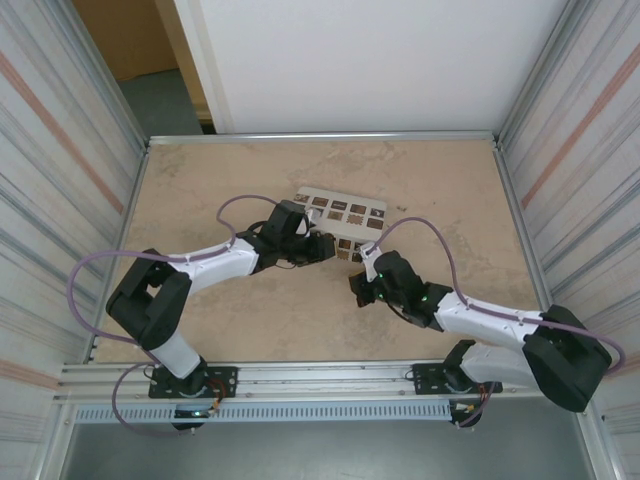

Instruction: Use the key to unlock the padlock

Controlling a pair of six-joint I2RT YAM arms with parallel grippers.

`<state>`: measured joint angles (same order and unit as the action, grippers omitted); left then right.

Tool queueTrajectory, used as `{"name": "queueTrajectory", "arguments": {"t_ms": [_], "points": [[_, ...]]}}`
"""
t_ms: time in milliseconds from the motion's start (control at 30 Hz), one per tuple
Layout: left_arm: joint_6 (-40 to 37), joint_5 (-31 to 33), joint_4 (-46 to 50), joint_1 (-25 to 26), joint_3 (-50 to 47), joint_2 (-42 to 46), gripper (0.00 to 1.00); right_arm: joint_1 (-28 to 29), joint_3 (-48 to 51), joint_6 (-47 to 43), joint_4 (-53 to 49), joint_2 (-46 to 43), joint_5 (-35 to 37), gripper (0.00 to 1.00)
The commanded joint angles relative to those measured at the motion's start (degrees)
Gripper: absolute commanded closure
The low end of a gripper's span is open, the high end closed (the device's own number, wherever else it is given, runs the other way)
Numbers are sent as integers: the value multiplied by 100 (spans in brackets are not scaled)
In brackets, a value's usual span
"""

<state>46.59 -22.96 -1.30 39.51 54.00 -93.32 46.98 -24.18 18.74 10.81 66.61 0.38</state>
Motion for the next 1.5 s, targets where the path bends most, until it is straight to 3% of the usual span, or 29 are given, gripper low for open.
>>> {"name": "queueTrajectory", "arguments": {"t_ms": [0,467,1467], "points": [[139,-209,-199,48,190,362,100,41,5,-143,433,166,87,100],[254,-280,-139,52,196,446,100,17,-29,-263,1173,606,190,100],[286,-292,-159,48,137,490,100,-335,-354,-283,1494,951,-53,100]]}}
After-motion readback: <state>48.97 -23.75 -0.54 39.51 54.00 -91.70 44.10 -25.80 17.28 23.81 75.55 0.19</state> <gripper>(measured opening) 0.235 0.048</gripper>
